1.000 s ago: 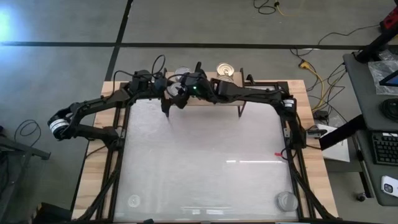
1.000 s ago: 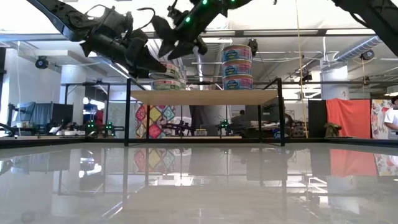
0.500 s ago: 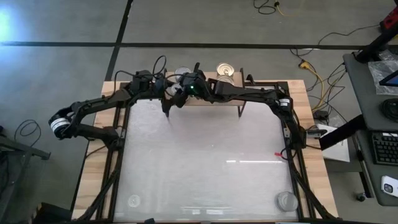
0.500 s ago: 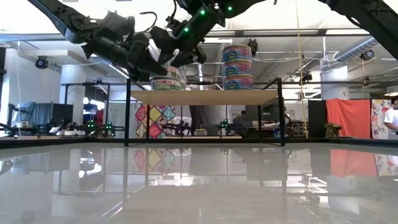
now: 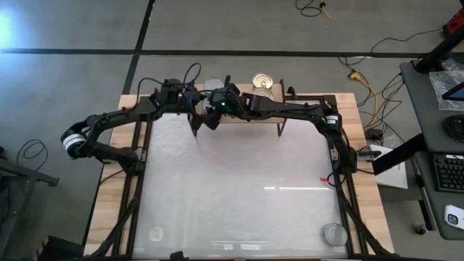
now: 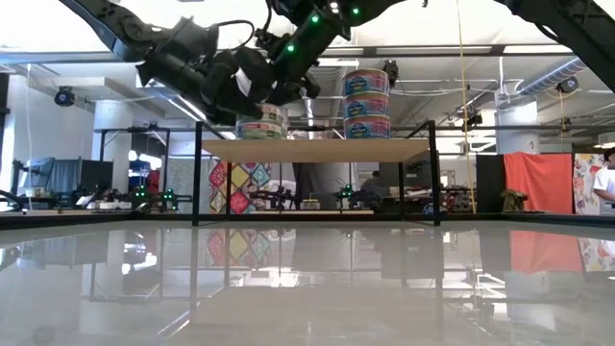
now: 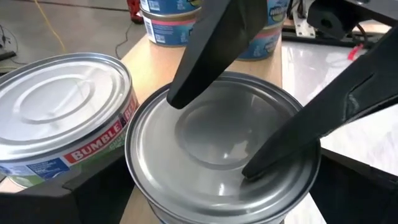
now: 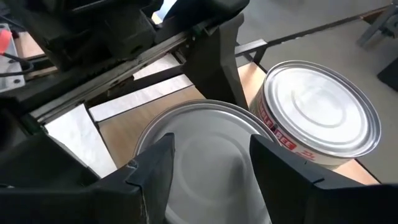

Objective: Stack canned seafood by type on shelf
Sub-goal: Stack the green tuna can on top of the green tuna can on the shelf

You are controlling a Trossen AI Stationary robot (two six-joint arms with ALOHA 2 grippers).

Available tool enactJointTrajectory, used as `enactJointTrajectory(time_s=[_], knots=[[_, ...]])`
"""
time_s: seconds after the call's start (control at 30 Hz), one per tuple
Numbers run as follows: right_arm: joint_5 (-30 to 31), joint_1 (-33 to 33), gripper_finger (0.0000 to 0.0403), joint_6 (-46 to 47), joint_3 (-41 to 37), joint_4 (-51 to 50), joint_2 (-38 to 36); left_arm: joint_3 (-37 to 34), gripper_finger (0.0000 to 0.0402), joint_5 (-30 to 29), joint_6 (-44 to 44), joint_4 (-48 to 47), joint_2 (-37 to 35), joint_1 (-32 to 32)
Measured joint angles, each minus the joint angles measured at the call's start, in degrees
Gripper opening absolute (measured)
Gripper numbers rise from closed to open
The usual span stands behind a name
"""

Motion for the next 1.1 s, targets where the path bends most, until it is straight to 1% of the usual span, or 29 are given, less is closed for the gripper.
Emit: enactJointTrajectory(time_s=[0.37,0.6,1.0,1.1], knots=[[0.1,-0.4,0.0201,-2.1,-1.2,-1.1,-0.3,2.4,0.0400,-0.4,1.4,-4.6,0.3,0.0],[0.2,-0.7,0.0201,-2.8,-1.7,-1.5,-0.3,5.4,0.0400,-1.7,4.0,-10.3,0.3,0.0],[0.4,-0.7,0.0201,-3.7,-1.7,-1.8,-0.2,5.5,0.0400,-2.6,5.6,-12.1,-0.3,0.1],[0.3,-0.7,0.0201,-3.8,-1.8,-2.1,-0.2,5.1,0.0400,-1.1,6.3,-12.4,-0.4,0.2]])
